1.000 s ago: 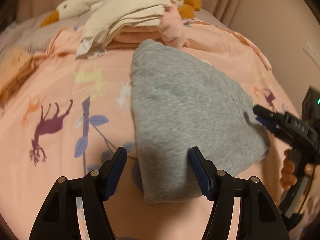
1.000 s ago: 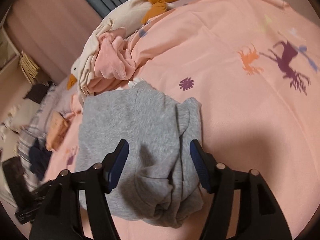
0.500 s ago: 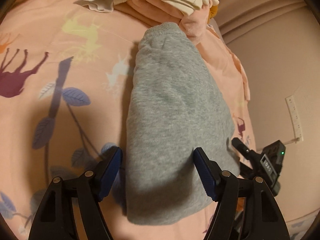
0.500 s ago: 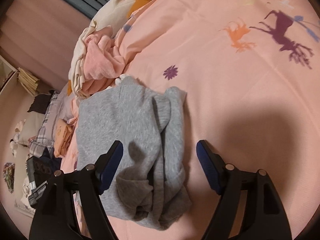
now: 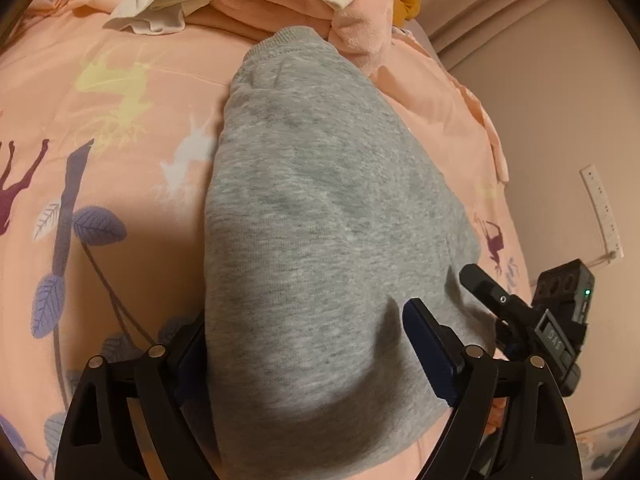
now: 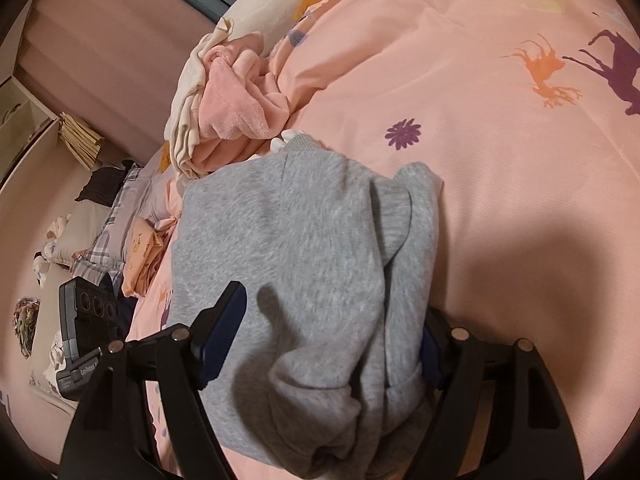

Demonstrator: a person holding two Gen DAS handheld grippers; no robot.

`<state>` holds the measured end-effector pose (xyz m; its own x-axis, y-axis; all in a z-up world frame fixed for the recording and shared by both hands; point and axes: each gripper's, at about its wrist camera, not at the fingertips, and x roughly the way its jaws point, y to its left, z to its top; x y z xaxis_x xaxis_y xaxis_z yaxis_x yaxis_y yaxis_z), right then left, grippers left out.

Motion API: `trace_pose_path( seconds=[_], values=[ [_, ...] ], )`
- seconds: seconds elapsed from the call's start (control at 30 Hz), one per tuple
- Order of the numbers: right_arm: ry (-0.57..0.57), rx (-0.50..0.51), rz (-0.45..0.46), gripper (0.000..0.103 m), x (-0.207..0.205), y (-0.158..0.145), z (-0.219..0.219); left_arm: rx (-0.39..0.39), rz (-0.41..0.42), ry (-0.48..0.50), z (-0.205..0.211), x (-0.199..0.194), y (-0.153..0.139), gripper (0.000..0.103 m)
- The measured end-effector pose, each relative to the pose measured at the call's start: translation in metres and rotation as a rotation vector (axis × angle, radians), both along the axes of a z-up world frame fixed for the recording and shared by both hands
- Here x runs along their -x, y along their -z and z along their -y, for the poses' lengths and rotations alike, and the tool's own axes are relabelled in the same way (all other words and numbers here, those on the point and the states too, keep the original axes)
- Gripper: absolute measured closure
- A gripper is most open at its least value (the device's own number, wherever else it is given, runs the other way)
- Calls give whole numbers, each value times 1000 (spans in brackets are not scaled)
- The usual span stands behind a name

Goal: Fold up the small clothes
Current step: 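Push the bundle edge with the left gripper while the right gripper grasps its end, then lift the grasped end of the grey bundle with the right gripper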

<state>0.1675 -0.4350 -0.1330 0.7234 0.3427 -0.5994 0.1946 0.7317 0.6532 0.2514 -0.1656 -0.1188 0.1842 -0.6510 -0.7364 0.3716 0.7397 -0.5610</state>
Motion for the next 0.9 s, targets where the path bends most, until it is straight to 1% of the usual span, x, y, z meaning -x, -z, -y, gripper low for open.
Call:
trace_pose_path(
  seconds=[0.13, 0.3, 0.47, 0.7, 0.9],
  values=[
    [-2, -5, 8, 31, -1, 0, -2, -30, 26, 13, 5, 3, 0, 15],
    [-9, 2, 16, 33, -5, 1, -6, -29, 27, 13, 10, 0, 3, 9],
    [-11, 32, 18, 38, -8, 0, -10, -39, 31, 3, 16, -2, 4, 8],
    [-9, 43, 27, 54, -8, -2, -11, -53, 48, -5, 17, 0, 2, 9],
    [-4, 57, 36, 59, -7, -4, -12, -90, 76, -2, 23, 4, 1, 9]
  ],
)
